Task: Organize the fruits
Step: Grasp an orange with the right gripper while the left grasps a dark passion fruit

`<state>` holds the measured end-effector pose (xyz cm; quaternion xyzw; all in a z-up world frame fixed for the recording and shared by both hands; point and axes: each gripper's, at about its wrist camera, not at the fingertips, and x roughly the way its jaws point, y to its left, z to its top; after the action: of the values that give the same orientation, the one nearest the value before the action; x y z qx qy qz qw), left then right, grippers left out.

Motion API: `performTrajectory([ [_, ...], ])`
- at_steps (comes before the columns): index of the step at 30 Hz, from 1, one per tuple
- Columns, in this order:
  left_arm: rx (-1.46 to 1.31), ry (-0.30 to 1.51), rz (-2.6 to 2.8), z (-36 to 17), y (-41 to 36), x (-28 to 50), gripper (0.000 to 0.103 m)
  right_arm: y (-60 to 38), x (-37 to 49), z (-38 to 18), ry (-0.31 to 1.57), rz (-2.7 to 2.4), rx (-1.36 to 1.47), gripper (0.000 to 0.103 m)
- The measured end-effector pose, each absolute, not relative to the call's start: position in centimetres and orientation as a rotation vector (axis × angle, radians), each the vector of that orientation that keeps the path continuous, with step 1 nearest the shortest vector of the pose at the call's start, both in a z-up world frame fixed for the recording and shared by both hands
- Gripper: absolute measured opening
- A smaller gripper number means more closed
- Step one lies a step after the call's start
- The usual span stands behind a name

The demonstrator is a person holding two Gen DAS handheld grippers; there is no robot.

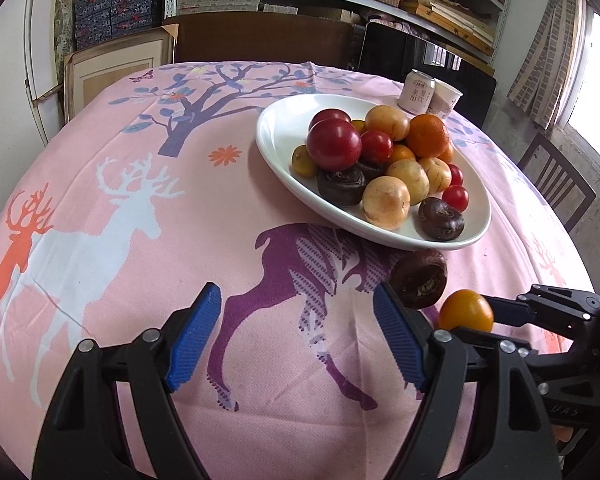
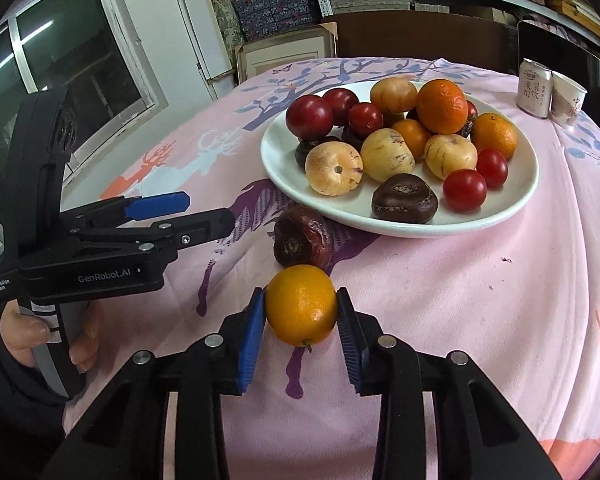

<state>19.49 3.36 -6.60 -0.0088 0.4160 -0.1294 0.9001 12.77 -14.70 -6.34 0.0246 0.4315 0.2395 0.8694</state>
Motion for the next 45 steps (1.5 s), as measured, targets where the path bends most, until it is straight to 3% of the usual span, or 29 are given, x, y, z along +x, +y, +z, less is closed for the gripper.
performTrajectory([
  [11,0.026,0.878,-0.262,-7.2,2.4,19.6,0.076,-18.8,12.3,-5.7,0.864,0.447,0.152,0.036],
  [22,0.250,0.869,-0.340,-7.4,-4.7,19.0,0.076,-21.3,12.3,-5.2,0.838,0.422,0.204,0.036],
  [29,0.228,0.857,-0.352,-6.9,-5.9,19.6,0.076,-22.0,12.5,-5.0,0.826,0.416,0.217,0.036],
  [34,0.217,0.878,-0.364,-7.6,-6.1,20.0,0.068,-21.9,12.4,-4.9,0.825,0.424,0.215,0.036],
  [45,0.222,0.863,-0.363,-7.9,-6.2,19.8,0.067,-21.8,12.3,-5.1,0.832,0.422,0.217,0.036],
])
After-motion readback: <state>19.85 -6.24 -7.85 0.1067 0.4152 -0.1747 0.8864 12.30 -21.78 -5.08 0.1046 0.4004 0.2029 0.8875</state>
